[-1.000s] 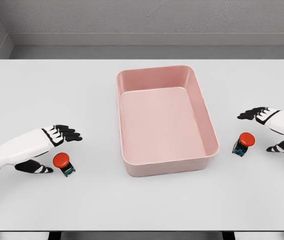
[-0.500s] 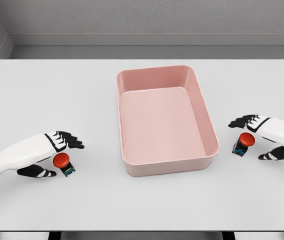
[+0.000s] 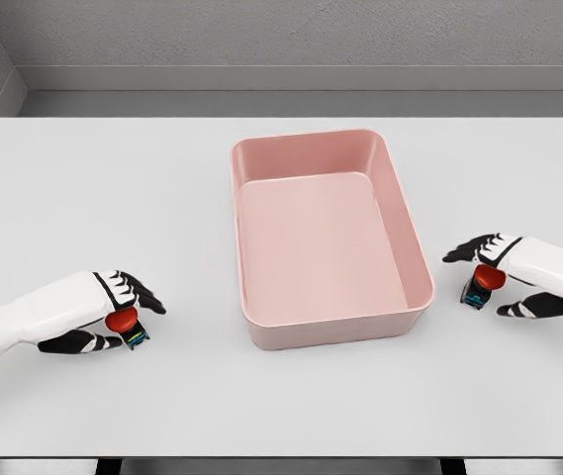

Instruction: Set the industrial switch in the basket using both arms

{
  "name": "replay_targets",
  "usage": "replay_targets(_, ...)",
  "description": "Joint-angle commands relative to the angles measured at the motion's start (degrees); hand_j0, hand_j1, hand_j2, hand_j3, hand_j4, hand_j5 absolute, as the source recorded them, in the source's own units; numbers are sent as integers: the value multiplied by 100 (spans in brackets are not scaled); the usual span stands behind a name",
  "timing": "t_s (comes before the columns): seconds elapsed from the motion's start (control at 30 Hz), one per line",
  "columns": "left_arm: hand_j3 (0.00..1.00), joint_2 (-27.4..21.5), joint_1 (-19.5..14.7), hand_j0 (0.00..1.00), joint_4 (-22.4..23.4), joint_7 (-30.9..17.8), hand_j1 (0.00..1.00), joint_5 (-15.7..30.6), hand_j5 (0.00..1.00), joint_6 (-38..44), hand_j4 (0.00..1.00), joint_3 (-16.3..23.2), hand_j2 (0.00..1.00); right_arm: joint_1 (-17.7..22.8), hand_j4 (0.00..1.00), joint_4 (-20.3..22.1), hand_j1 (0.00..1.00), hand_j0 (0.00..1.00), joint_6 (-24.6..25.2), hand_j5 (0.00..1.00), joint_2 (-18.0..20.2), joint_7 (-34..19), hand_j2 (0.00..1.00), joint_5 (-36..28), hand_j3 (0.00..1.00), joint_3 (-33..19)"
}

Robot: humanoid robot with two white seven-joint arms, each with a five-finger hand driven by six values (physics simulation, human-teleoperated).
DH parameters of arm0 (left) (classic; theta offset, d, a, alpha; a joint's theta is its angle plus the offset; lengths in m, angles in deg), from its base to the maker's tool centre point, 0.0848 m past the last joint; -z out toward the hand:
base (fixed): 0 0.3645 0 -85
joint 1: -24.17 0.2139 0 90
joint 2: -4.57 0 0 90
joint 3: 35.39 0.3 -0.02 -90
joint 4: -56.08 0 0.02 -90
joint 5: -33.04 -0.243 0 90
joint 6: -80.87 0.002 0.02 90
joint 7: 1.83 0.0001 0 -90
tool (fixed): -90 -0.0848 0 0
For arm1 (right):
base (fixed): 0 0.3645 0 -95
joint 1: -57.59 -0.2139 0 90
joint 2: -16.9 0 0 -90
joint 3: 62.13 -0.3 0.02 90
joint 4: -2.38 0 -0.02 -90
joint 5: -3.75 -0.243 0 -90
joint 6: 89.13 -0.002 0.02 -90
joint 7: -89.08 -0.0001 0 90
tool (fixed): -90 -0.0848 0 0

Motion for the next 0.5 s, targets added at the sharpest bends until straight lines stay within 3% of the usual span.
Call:
replay_targets(0.0,67,-7,0,67,-4,-21,67,40,67,8,67,-5,67,0,87,-104,87,87,1,87,-3,-3,87,-15,87,-4)
replay_targets(0.27,59,-34,-9,59,5,-21,59,57,59,8,59,-23,59,0,86,-183,86,86,1,86,-91,-12,86,2,86,49)
replay_targets(0.47,58,-60,-26,58,-4,-21,58,84,58,8,58,-23,58,0,69,-183,69,69,1,69,-65,-56,69,29,69,49)
